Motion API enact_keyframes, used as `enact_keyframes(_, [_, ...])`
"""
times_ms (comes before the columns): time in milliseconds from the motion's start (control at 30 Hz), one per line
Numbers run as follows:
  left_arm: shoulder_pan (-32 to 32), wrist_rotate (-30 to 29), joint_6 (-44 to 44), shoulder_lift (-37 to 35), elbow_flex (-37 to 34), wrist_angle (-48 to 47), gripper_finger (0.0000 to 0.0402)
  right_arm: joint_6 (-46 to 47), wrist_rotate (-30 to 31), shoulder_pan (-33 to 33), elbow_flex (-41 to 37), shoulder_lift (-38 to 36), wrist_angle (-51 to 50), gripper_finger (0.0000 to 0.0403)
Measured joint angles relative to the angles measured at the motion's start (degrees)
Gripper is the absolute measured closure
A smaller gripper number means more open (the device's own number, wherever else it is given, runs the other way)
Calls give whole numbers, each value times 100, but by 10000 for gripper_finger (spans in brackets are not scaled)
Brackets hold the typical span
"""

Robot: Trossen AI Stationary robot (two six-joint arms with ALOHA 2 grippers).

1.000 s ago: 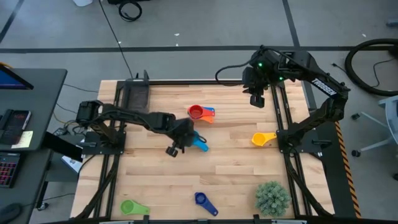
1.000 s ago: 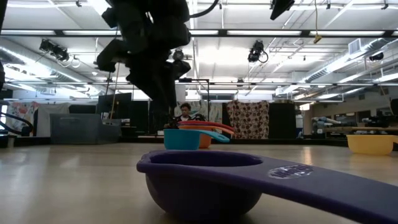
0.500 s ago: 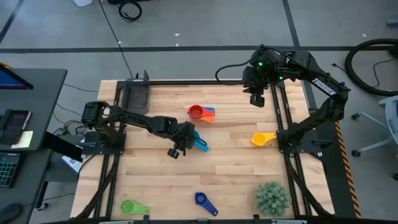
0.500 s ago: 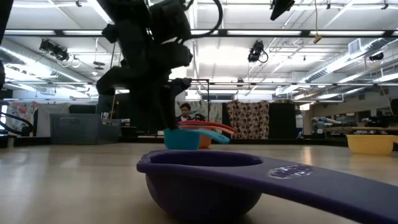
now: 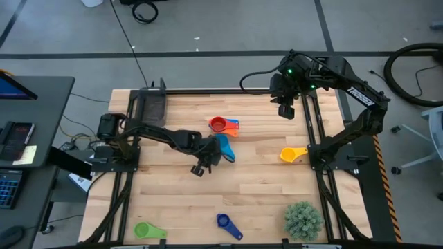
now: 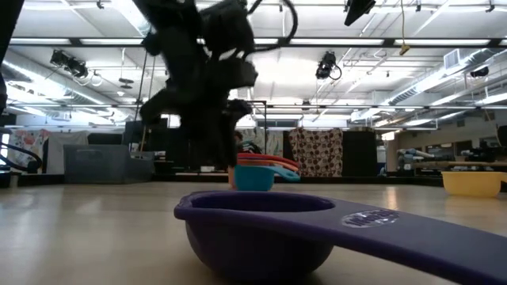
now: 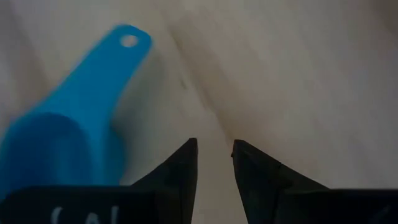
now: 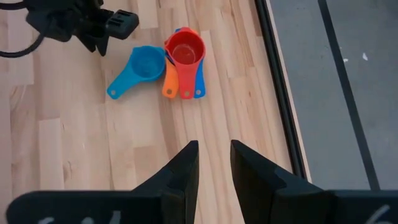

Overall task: Nest measuring cups in basket
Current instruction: Stack the light blue measuring cup on top of the red measuring cup

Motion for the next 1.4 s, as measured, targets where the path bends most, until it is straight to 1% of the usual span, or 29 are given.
enact_keyframes(33, [0,-94,19,-22,136,-147,297,0,0,0,0,0,0,306])
enact_keyframes(167, [75,-715,190,-29,505,-183,306,-10,1,0,-1,0,0,306])
enact_keyframes(200, [127,-767,251,-29,542,-175,308,-11,1,0,0,0,0,306])
enact_keyframes(300, [294,-610,261,-24,536,-251,313,-11,1,0,-1,0,0,306])
enact_keyframes(367, [388,-494,156,-22,530,-402,315,-11,1,0,0,0,0,306])
enact_keyframes(467, [486,-417,9,-20,530,-367,315,-13,0,0,0,0,-9,306])
enact_keyframes(633, [564,26,48,49,530,-286,315,-13,0,0,0,0,-10,306])
enact_keyframes(800, [551,-9,76,229,530,-223,315,-13,19,0,-1,0,-26,306])
enact_keyframes(900, [549,-269,101,323,528,-189,315,-15,147,0,0,0,-26,306])
enact_keyframes(1033, [553,-398,345,352,528,-152,315,-15,262,-1,0,0,-34,306])
enact_keyframes(1400, [568,-398,391,526,527,-200,315,-15,299,-2,-2,0,-47,306])
